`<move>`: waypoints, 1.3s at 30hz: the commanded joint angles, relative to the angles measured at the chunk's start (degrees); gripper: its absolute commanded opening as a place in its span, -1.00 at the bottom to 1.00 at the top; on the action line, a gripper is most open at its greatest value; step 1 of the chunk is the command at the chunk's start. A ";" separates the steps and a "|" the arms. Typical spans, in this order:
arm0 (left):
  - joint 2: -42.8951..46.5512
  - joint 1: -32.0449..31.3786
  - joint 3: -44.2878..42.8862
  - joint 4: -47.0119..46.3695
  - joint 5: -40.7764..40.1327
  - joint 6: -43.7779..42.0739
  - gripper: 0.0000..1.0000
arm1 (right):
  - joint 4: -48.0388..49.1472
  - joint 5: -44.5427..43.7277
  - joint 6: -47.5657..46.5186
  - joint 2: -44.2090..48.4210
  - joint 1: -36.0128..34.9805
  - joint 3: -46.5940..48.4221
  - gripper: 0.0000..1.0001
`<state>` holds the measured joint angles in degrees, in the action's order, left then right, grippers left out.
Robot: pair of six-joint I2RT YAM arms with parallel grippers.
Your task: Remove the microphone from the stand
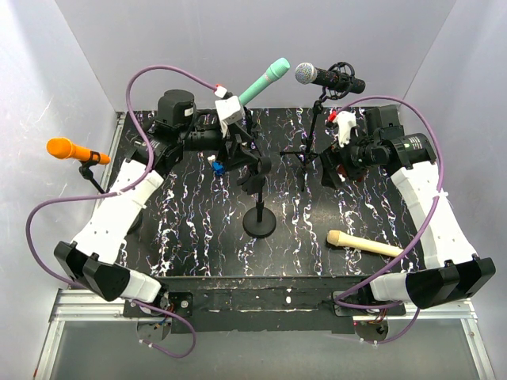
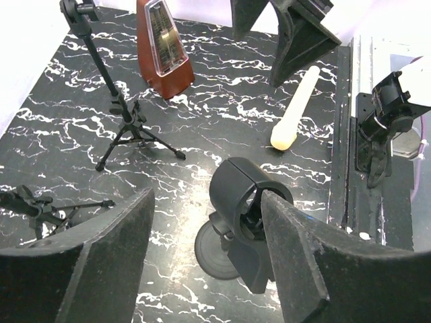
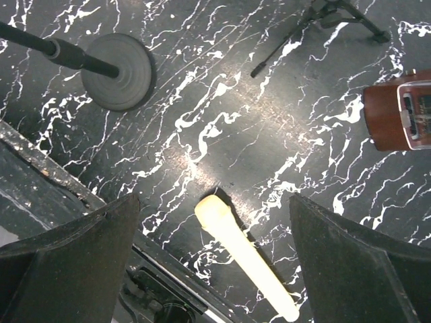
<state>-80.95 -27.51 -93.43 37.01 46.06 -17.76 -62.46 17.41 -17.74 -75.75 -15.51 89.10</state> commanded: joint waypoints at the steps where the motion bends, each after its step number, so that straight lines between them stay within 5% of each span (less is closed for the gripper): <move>1: -0.96 0.00 -0.53 -2.04 3.42 0.10 0.23 | 2.43 -2.38 0.60 0.16 -0.31 0.29 0.97; 11: -2.55 0.00 -3.52 6.84 4.65 -10.63 0.05 | 2.69 -1.15 0.42 1.39 -0.31 -2.62 0.97; 19: -3.95 -0.88 -3.51 2.98 2.90 -7.83 -0.43 | 2.69 -1.06 0.60 0.16 -0.40 -1.30 0.97; 27: -0.45 0.43 -5.27 5.25 -10.54 -6.59 -1.00 | 2.60 -1.15 0.68 0.95 -0.31 -0.86 0.97; 39: 6.33 9.48 -1.50 -0.26 -38.31 -4.92 -1.00 | 2.95 0.69 1.65 -0.36 -0.31 1.34 0.97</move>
<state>-78.17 -20.10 -95.59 43.68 18.59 -23.31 -61.10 16.67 -16.86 -75.79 -15.51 87.13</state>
